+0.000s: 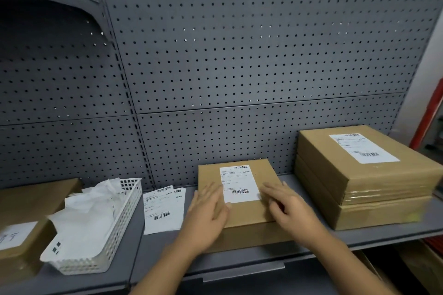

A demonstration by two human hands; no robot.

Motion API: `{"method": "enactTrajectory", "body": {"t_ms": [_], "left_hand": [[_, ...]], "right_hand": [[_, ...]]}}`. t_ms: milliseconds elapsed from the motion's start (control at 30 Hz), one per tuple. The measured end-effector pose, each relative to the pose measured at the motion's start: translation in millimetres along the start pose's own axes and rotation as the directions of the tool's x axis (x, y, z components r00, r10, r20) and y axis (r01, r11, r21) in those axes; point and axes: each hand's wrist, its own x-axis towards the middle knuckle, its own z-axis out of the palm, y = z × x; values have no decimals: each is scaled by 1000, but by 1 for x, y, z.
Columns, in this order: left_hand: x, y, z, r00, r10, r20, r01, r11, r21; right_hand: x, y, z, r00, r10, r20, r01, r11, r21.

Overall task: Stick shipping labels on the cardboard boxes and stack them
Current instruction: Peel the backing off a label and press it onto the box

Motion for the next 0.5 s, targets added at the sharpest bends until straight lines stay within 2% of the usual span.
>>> {"method": "enactTrajectory", "body": {"t_ms": [67,100,133,200,267,367,433,500], "left_hand": [[-5,-11,-2,966,-221,-137,180,949,-258],[-6,-13,-2,938,-325,-121,254,881,-400],[-8,-13,-2,915,-397,-72,305,797,-521],[-12,-8,0,888,-459,41,361,638,-680],[-13,-5,3,868,-486,99,395,555,-732],[-11,-9,9,837,-534,125,424,486,-764],[-13,-9,11,834,-525,169,436,439,-786],[-13,-21,19,834,-520,187,438,415,-798]], "right_hand": [[-6,4,-6,980,117,-160,-109,992,58],[-9,5,-9,965,198,-169,-181,977,113],[-11,6,-10,947,292,-135,-264,945,194],[-14,8,-9,885,466,-4,-426,814,394],[-15,9,-3,838,538,88,-496,685,534],[-19,-1,5,815,553,170,-494,512,703],[-20,-7,7,810,562,166,-461,435,774],[-21,-11,10,802,580,144,-437,404,804]]}}
